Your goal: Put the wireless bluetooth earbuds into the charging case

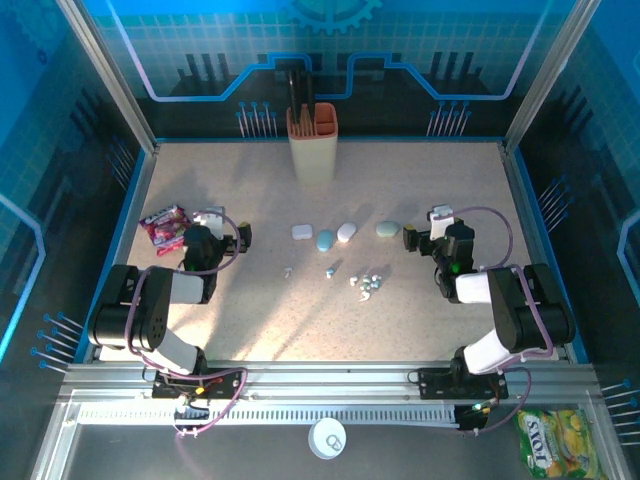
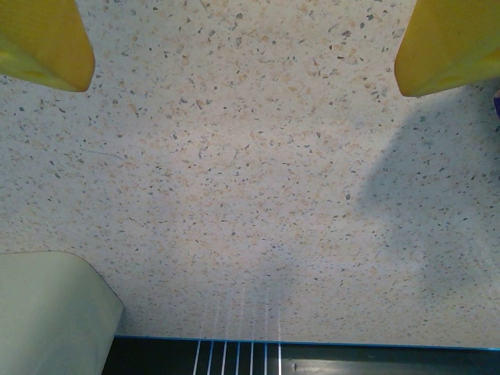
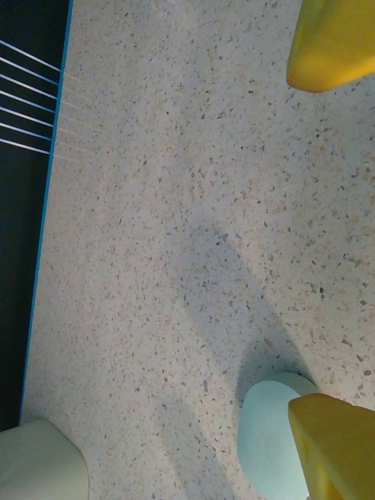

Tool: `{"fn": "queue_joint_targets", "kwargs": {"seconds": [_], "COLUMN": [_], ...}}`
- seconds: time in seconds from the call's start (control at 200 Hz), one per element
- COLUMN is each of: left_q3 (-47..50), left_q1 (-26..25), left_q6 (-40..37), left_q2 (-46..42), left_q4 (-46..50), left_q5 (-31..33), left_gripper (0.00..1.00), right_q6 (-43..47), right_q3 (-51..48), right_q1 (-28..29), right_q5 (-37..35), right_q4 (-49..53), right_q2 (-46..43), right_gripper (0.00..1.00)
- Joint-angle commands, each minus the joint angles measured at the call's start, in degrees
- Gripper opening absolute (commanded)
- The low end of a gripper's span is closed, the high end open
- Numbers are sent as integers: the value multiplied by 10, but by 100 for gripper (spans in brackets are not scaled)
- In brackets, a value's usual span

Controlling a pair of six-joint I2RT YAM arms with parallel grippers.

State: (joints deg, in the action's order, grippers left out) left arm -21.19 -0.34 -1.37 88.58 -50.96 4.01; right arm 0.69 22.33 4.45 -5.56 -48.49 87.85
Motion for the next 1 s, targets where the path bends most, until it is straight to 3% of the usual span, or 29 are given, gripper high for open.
{"fn": "queue_joint_targets", "kwargs": {"seconds": [0.0,0.3,0.505,0.64,0.745,0.865,0.995], "left_q3": [-6,-9,-36,-70,-92,-134,-143], "left_q1": [-1,-12,-65,-118,-143,-158,-170], "left_q6": [8,2,-27,-33,-46,-36,-21], "left_q2": [1,-96,-165,-183,-172,-148,-129], "left_q4": [-21,65,181,251,277,323,302], "left_q5": [-3,17,31,22,-31,-51,-67], "left_gripper": [99,99,99,99,99,99,99], "right_q6": [-1,32,-10,-49,-81,-177,-225], "right_q3": [17,53,127,202,232,277,321], "right_q1": [2,45,98,145,186,202,232], "right_q5": [-16,-26,-5,10,-27,-23,-41], "right_q4": [22,165,315,447,481,550,577], "right_q2": [-29,-133,-175,-155,-128,-83,-26], "right_gripper": [100,100,100,100,100,100,100]}}
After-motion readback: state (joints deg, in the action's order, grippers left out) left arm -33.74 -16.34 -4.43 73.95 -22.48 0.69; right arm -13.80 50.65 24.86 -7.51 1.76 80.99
